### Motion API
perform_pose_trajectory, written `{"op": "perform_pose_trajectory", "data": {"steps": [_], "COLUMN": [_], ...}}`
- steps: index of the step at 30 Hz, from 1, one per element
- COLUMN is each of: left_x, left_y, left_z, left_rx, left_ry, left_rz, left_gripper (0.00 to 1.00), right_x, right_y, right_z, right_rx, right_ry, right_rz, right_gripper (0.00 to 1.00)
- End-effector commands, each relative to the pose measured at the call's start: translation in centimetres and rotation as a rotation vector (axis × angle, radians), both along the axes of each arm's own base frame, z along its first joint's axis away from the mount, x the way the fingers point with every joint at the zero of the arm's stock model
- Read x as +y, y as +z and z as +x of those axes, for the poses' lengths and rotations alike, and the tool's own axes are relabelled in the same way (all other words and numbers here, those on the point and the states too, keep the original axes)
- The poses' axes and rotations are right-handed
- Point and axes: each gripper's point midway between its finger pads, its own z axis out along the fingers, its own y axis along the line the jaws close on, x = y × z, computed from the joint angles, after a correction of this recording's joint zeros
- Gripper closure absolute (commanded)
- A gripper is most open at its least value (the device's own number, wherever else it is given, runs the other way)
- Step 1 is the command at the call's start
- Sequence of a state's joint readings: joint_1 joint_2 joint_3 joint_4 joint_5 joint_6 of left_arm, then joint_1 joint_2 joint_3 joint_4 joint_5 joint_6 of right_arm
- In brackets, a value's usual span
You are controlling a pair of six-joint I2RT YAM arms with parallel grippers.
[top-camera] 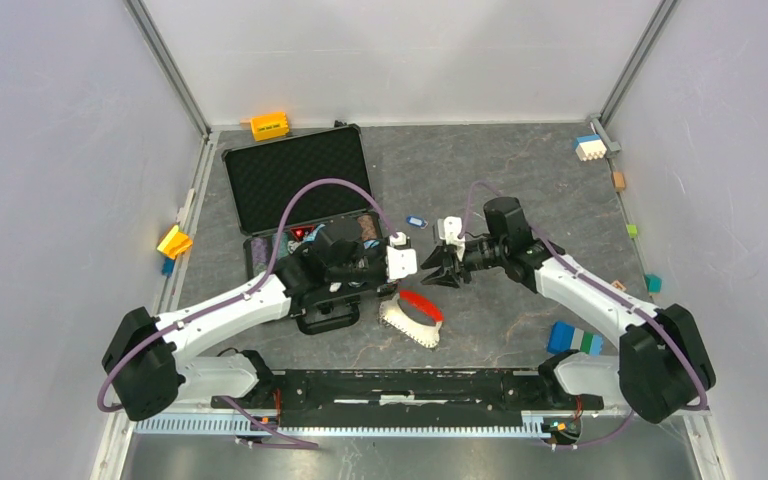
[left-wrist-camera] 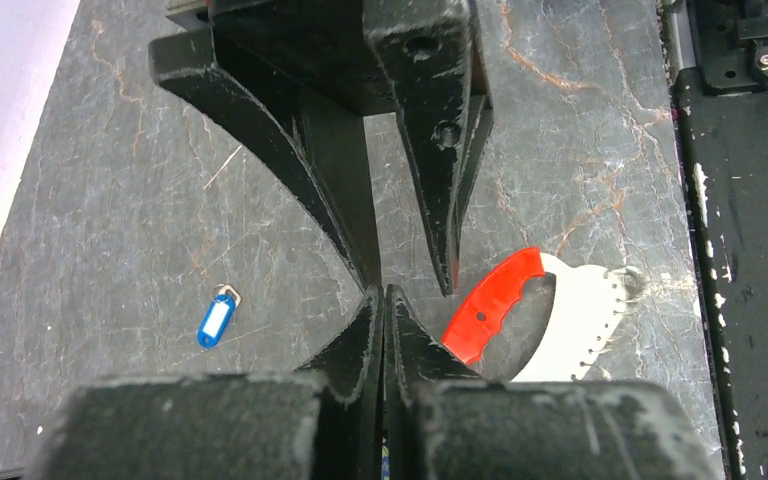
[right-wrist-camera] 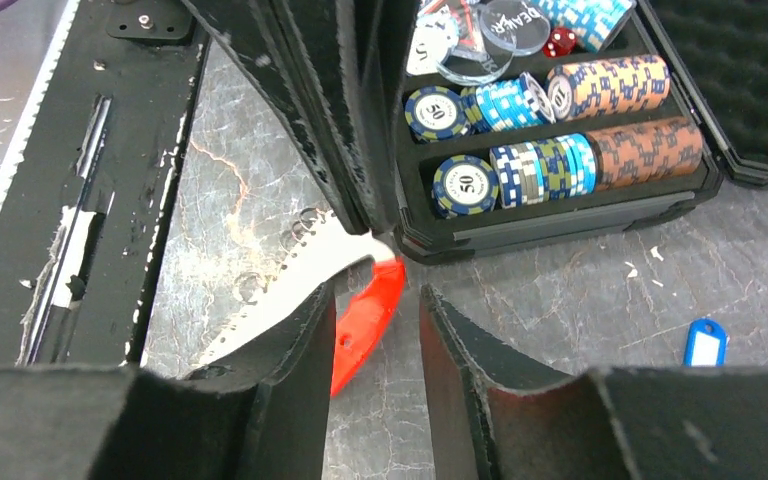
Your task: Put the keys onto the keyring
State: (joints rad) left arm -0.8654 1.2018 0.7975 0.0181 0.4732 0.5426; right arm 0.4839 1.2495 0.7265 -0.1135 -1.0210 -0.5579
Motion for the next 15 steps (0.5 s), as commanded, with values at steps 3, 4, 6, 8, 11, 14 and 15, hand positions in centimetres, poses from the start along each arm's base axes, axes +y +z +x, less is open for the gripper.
{"op": "perform_pose_trajectory", "data": {"steps": [3, 4, 6, 8, 11, 14, 15], "left_x": [1.5, 2.2, 3.5, 4.8, 6.9, 8.1, 8.1], "left_y": [-0.9, -1.5, -2.4, -3.1, -4.1, -5.9, -6.5], "left_z": [-0.4, -0.6, -0.6, -0.8, -1.6, -3.1, -3.5], "left_rx": [-0.029, -0.025, -0.019, -0.004, 0.042, 0.049, 0.055], "left_ry": [0.013, 0.024, 0.05, 0.067, 0.054, -0.022, -0.04], "left_rz": [0.037, 0.06, 0.085, 0.1, 0.13, 0.179, 0.185], "left_gripper": [0.98, 0.97, 0.93, 0.87, 0.72, 0.58, 0.56], "right_x": [-0.6, -0.8, -1.0, -0.8, 0.0, 0.6, 0.7], "right_y": [-1.2, -1.3, -1.7, -2.6, -4.2, -4.9, -5.0], "right_z": [0.3, 0.2, -0.2, -0.8, -2.2, -2.2, -2.0], "right_rx": [-0.047, -0.057, -0.073, -0.087, -0.103, -0.106, -0.103], "right_ry": [-0.006, -0.007, -0.001, 0.014, 0.056, 0.062, 0.059], "right_rz": [-0.055, -0.064, -0.084, -0.118, -0.178, -0.192, -0.198], "right_gripper": [0.59, 0.58, 0.58, 0.58, 0.58, 0.58, 0.59]}}
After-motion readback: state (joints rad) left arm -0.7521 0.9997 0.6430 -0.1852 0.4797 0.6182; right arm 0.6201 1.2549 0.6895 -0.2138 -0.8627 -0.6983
